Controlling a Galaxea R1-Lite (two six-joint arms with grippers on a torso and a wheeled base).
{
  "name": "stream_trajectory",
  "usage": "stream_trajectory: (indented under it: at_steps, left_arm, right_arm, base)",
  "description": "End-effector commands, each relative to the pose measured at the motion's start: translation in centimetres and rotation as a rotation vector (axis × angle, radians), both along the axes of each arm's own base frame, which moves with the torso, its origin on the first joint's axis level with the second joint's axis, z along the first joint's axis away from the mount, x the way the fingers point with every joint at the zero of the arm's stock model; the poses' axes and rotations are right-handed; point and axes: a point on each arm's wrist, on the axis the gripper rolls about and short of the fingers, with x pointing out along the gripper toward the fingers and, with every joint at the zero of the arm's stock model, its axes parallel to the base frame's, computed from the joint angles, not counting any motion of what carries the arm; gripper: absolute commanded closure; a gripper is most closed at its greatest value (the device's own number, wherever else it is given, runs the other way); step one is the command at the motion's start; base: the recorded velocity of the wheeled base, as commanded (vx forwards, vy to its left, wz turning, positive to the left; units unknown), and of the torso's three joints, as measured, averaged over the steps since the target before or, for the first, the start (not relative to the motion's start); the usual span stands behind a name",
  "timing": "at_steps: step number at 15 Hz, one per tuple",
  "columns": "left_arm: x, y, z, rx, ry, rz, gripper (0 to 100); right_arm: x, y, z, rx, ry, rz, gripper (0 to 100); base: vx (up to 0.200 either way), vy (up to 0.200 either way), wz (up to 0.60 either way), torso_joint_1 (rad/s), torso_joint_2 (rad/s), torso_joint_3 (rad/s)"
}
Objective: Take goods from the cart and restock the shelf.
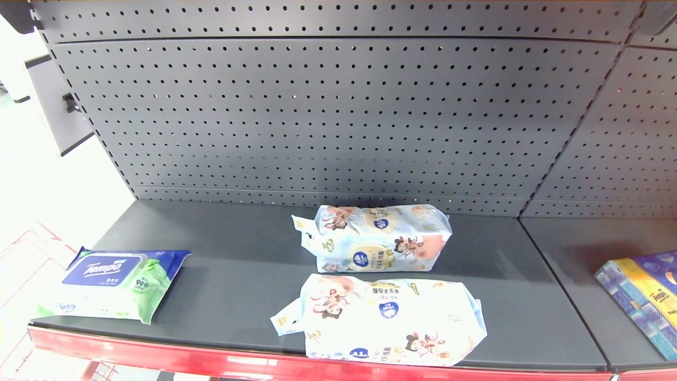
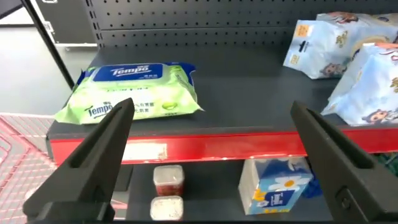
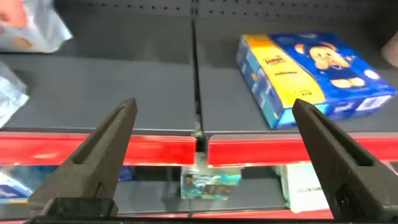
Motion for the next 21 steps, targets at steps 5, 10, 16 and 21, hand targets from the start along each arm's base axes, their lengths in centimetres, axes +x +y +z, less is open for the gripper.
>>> stream_trajectory:
  at_steps: [5,10,16,21]
  left_arm:
    - [-0.01,-0.02,0.0,-0.031,0.004,-0.012,0]
    - [-0.01,-0.12,-0.01,-0.019,0.001,-0.056,0]
    - [-0.03,-0.17,0.1,-0.014,-0.01,-0.08,0]
    - [-0.22,-0.23,0.82,-0.01,-0.058,-0.112,0]
  right_arm:
    - [-0.73,0.18,-0.17,-0.069,-0.087,0.111,0]
    - [-0.74,0.13,-0.11,-0.005,-0.098,0.091,0]
    - [-0.72,0.13,-0.85,0.058,-0.031,0.092,0]
    - [-0.72,0.14,-0.85,0.055,-0.03,0.095,0]
  base:
    - [0.0,0.0,0.0,0.0,0.0,0.0]
    - [0.0,0.0,0.0,0.0,0.0,0.0]
    - [0.0,0.0,0.0,0.0,0.0,0.0]
    - [0.0,0.0,0.0,0.0,0.0,0.0]
